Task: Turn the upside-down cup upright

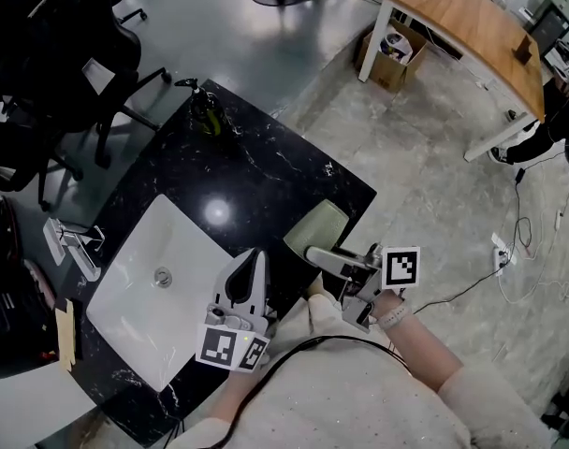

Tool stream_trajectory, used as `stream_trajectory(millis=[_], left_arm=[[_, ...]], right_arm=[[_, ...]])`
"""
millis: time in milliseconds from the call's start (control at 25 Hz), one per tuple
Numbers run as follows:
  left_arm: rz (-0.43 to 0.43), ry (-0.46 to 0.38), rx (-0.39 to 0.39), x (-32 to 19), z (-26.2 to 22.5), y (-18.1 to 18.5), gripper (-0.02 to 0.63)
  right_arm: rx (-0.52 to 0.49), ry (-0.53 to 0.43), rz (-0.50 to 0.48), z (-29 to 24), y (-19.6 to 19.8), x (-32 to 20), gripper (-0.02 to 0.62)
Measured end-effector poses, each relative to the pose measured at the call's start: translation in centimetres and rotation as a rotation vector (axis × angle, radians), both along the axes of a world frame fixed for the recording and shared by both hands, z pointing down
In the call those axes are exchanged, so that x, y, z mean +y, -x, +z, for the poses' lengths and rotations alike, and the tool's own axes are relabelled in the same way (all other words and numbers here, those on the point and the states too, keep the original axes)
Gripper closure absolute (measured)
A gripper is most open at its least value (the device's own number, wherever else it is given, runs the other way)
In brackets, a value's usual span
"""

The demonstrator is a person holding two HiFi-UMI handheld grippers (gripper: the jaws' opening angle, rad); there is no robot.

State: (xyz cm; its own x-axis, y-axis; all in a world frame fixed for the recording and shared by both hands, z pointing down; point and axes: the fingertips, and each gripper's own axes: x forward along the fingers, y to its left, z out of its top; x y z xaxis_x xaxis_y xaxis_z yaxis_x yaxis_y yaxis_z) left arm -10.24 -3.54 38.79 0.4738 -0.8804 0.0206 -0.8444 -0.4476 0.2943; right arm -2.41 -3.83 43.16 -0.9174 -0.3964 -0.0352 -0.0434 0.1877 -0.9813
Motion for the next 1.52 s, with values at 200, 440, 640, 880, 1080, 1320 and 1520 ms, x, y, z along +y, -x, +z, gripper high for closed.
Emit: stream_trajectory(millis=[200, 440, 640, 880, 1080, 1320, 1520], left_arm=[[-0.006, -0.002, -0.004, 0.1, -0.1, -0.1, 0.598], [0.01, -0.001, -0.032, 0.3, -0.4, -0.9, 0.598], [0.004, 0.003, -0.047, 0.1, -0.3, -0.5, 0.598], [0.004, 0.015, -0.057, 0.1, 0.1, -0.6, 0.598], [0.003, 0.026, -0.051, 0.0, 0.1, -0.7, 0.598], [0.01, 0.026, -0.067, 0.0, 0.0, -1.0, 0.598], [0.007, 0.04, -0.097, 0.4, 0.0, -0.8, 0.598]], right_arm=[[-0.325, 0.215, -0.055, -1.4, 0.3, 1.5, 0.278], [-0.8, 0.502, -0.074, -2.4, -0.2, 2.2, 0.278], [-0.984, 0.652, -0.046, -1.4, 0.1, 1.7, 0.278], [-1.116, 0.793, 0.017, -0.2, 0.4, 1.0, 0.278], [-1.239, 0.816, 0.075, -0.5, -0.2, 0.4, 0.278], [-1.364, 0.784, 0.12, -0.6, -1.1, -0.1, 0.278], [-1.496, 0.734, 0.103, -0.8, -2.1, -0.1, 0.278]])
